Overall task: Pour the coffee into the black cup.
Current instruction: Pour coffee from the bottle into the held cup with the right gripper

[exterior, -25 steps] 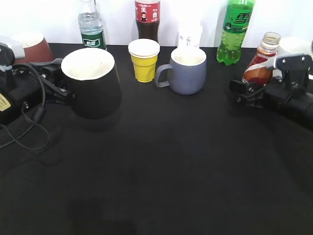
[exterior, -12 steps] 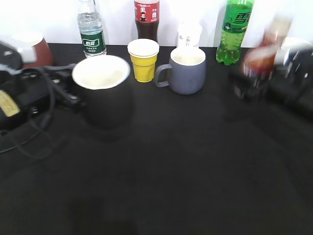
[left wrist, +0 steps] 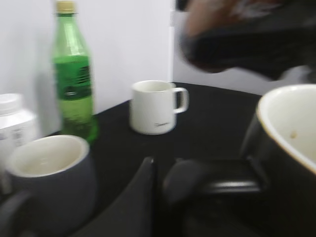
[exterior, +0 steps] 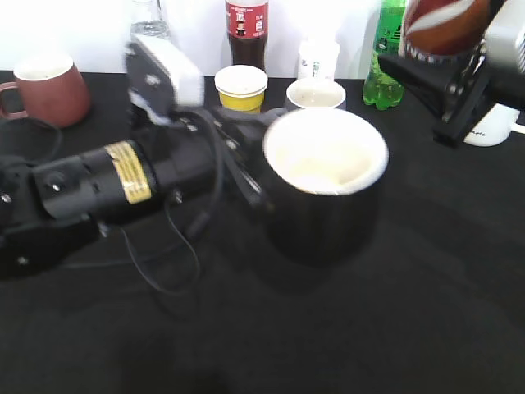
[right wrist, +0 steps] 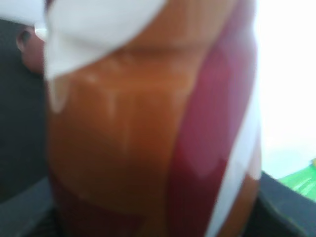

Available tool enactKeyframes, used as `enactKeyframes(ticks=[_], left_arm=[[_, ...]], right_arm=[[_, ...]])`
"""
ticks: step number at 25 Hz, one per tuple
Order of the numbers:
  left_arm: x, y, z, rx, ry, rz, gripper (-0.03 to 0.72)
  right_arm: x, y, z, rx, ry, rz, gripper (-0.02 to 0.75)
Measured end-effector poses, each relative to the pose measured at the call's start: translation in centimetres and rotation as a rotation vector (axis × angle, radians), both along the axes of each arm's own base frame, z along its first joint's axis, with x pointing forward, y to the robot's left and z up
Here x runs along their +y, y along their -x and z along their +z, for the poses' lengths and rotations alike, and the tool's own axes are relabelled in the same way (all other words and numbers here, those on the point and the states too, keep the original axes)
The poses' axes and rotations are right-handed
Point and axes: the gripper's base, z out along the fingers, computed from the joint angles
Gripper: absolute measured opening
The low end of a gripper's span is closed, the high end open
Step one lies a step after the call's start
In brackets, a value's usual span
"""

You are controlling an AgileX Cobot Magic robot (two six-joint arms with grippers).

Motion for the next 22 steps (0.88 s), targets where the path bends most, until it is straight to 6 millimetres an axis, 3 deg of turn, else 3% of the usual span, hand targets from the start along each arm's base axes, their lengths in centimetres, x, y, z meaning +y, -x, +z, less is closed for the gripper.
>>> enactKeyframes(ticks=[8,22], left_arm=[[-1.7,-1.1,1.7,-0.025,-0.034,0.007,0.051],[-2.0,-0.6,1.5,-0.031,-0.061,-0.056,0.051]], right_arm=[[0.0,0.0,-0.1,-0.326,0.335,0.008,0.533],[-0.4,-0.4,-0.3,-0.544,0.612,-0.03,0.533]])
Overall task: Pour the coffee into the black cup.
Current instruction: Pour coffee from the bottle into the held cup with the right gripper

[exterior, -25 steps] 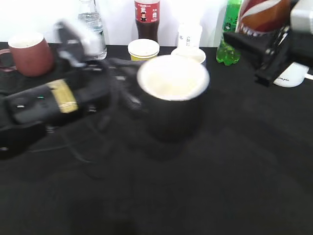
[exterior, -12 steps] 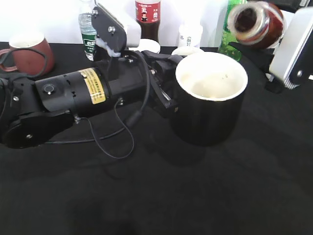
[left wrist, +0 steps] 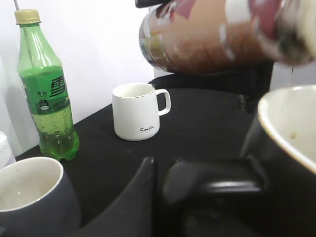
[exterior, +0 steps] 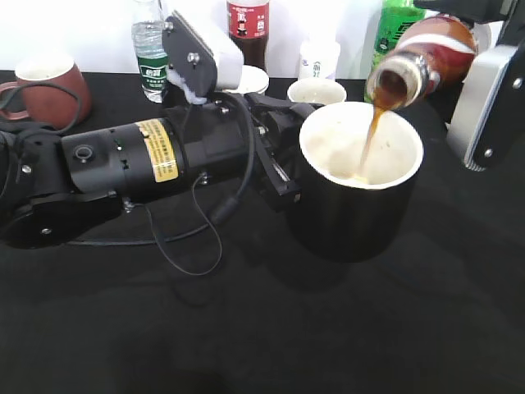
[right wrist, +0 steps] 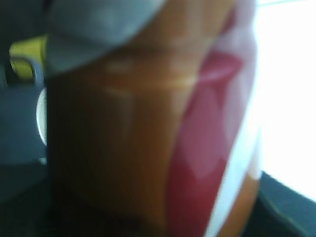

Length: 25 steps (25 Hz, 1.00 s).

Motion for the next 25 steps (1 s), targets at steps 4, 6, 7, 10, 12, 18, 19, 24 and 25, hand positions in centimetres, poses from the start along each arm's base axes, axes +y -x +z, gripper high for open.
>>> enactKeyframes(ticks=[4,6,7,10,12,18,19,24,25], left_arm=[[0.0,0.0,0.0,0.001,0.001,0.0,0.052],[0.0,0.0,0.0,0.002,0.001,0.0,0.052],[0.0,0.0,0.0,0.002,0.001,0.0,0.052],[0.0,0.0,0.0,0.002,0.001,0.0,0.052],[0.0,0.0,0.0,0.002,0.001,0.0,0.052],[0.0,0.01,0.0,0.001,0.0,-0.001,0.053],[0.0,0.01,0.0,0.001,0.0,-0.001,0.053],[-0.01,0.02,-0.01,0.001,-0.001,-0.002,0.053],[-0.01,0.02,-0.01,0.001,-0.001,-0.002,0.053]], right_arm=[[-0.02,-0.02,-0.02,-0.012,0.018,-0.002,0.533],[-0.02,-0.02,-0.02,-0.015,0.021,-0.002,0.533],[-0.02,-0.02,-0.02,-0.024,0.031,-0.001,0.533],[-0.02,-0.02,-0.02,-0.031,0.039,-0.001,0.533],[-0.02,-0.02,-0.02,-0.036,0.044,0.0,0.533],[-0.03,-0.02,-0.02,-0.043,0.052,0.0,0.533],[-0.03,-0.02,-0.02,-0.044,0.053,0.0,0.533],[-0.03,-0.02,-0.01,-0.056,0.065,0.0,0.533],[-0.04,-0.03,0.0,-0.06,0.069,-0.001,0.533]])
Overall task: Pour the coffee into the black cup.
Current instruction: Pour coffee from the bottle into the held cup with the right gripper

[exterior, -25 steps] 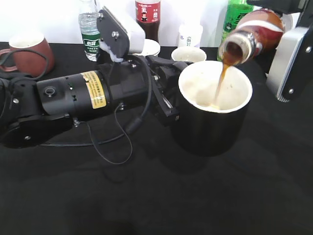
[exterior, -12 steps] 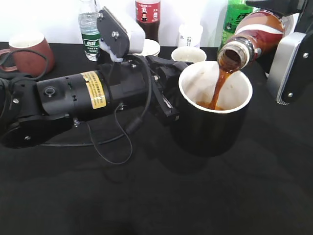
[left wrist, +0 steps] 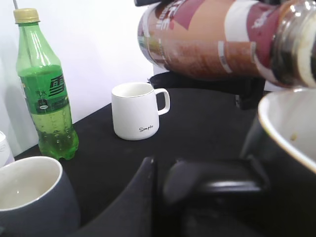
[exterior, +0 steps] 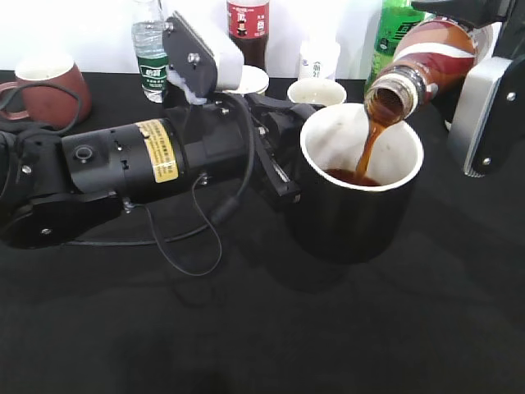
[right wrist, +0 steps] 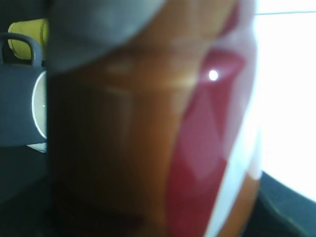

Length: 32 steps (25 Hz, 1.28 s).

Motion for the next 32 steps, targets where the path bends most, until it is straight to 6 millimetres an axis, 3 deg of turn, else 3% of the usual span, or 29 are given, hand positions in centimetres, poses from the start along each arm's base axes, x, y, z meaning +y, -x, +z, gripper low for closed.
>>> enactKeyframes(ticks=[21,27,32], left_arm=[[0.02,-0.01,-0.2,0.004,-0.022,0.002,0.053],[0.05,-0.07,-0.17,0.009,-0.017,0.01,0.053],[0.13,-0.28,0.13,0.021,0.026,0.036,0.053]], right_arm=[[-0.04,-0.01,0.1,-0.054,0.052,-0.002,0.533],[-0.01,0.02,0.15,0.125,-0.16,-0.011,0.533],[-0.01,0.02,0.15,0.389,-0.457,-0.031,0.533]])
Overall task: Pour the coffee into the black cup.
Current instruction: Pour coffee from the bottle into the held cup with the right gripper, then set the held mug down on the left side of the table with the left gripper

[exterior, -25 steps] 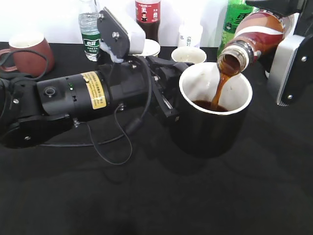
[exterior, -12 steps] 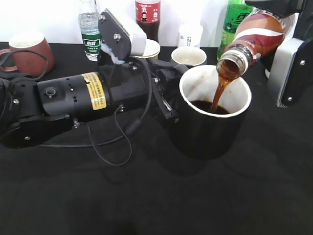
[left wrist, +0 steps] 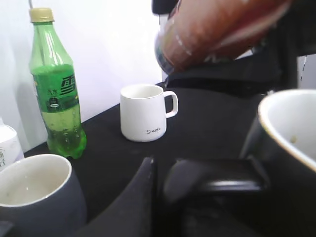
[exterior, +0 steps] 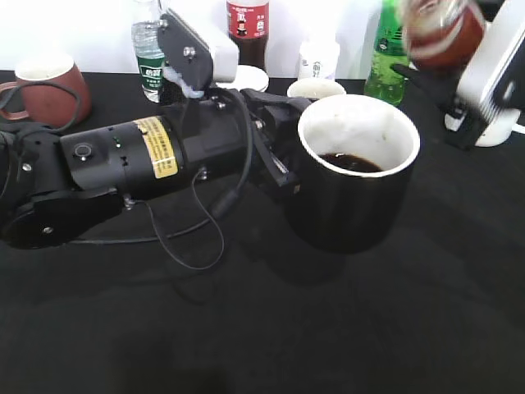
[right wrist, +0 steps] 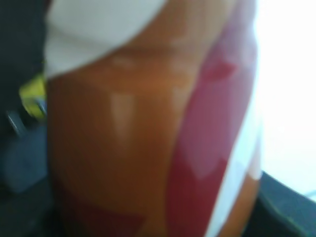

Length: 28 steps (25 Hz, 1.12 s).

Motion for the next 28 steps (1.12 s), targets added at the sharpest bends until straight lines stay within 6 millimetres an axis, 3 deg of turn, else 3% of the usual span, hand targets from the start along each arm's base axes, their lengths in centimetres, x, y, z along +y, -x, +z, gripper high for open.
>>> enactKeyframes(ticks=[3,6,12,15,22,26,28], left_arm=[[1.3,-1.1,0.6,-0.006,0.017,0.057,0.053],[4.8,-3.7,1.6,-0.024,0.032,0.188,0.053],[12.8,-6.5,0.2,-0.026,0.004,0.43,0.053],[15.5,-7.3,-0.6,-0.031,-0.004,0.514,0.053],[17.0,-9.6,-5.8,0.012,0.094,0.669,0.053],[17.6,-10.1,-10.7,0.099,0.012,0.745,0.054],[17.6,-10.6,-11.0,0.088,0.029,0.757,0.054]], right_arm=[[0.0,0.0,0.0,0.262,-0.293,-0.02,0.533],[-0.5,-0.3,-0.8,0.509,-0.483,-0.125,0.533],[-1.0,-0.6,-1.1,0.576,-0.548,-0.204,0.533],[-1.2,-0.8,-0.9,0.582,-0.615,-0.233,0.533],[-1.3,-0.8,-0.9,0.584,-0.623,-0.241,0.533],[-1.3,-0.8,-0.9,0.584,-0.623,-0.241,0.533],[-1.3,-0.8,-0.9,0.584,-0.623,-0.241,0.533]])
